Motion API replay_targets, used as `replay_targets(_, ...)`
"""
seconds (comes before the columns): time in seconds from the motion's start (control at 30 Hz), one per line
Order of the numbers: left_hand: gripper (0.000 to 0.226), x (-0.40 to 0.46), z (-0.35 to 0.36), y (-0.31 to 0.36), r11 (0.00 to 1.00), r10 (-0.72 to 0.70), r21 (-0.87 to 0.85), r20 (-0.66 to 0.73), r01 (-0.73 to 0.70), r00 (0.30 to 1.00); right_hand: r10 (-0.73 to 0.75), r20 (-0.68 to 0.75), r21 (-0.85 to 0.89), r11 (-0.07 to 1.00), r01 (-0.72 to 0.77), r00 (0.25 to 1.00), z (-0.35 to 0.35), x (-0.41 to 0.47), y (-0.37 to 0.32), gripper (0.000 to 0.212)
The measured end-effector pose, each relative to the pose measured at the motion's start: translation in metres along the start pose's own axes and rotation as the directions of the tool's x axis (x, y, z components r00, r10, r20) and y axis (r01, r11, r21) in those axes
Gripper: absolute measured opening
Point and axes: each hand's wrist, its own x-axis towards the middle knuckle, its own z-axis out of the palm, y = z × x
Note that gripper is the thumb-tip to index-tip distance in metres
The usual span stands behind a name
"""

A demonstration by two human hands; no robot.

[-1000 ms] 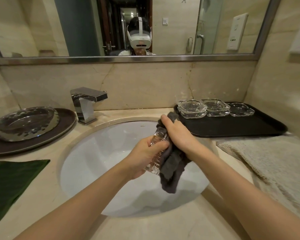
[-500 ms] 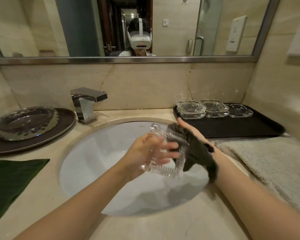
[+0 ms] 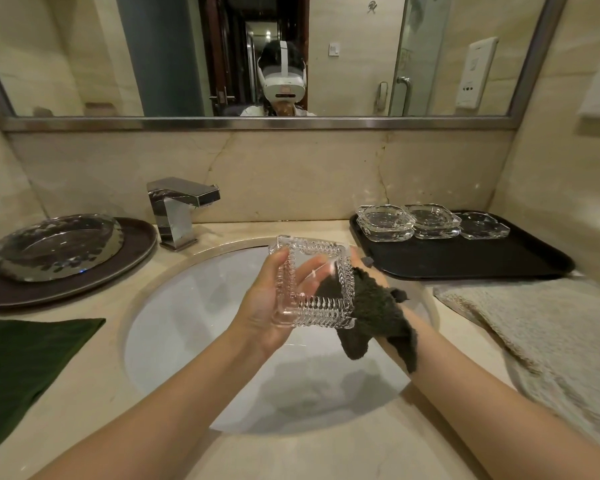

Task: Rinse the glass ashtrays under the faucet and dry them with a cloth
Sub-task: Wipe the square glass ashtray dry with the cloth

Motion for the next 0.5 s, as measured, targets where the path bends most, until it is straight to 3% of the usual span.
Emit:
replay_targets(0.03,0.053,-0.002,0.002,0.002,1.000,0.012,0.010,-0.010,-0.012,1.000,-0.052,0.028,-0.090,0.994,0.054,0.998,0.011,-0.022,-0.015,0.052)
replay_targets(0.13,0.061,0.005,-0.002,0.001,0.995,0.061,0.078,-0.055,-0.056,0.997,-0.168,-0.003,-0.130,0.978,0.166,0.986,0.018,-0.027,-0.016,0.043)
replay_targets(0.23,0.024,0.006,0.001,-0.001,0.987,0.109,0.126,-0.073,-0.099,0.991,-0.289,-0.110,-0.230,0.938,0.259,0.951,0.029,-0.029,-0.004,0.046)
replay_targets(0.3,0.015,0.002,0.008,-0.006,0.966,0.158,0.221,-0.090,-0.135,0.983,-0.335,-0.140,-0.330,0.903,0.276,0.932,0.036,-0.032,0.000,0.055)
replay_targets(0.5,0.053,0.004,0.009,-0.009,0.938,0.248,0.276,-0.114,-0.209,0.962,-0.633,-0.066,-0.554,0.666,0.499,0.771,0.052,-0.055,0.011,0.034)
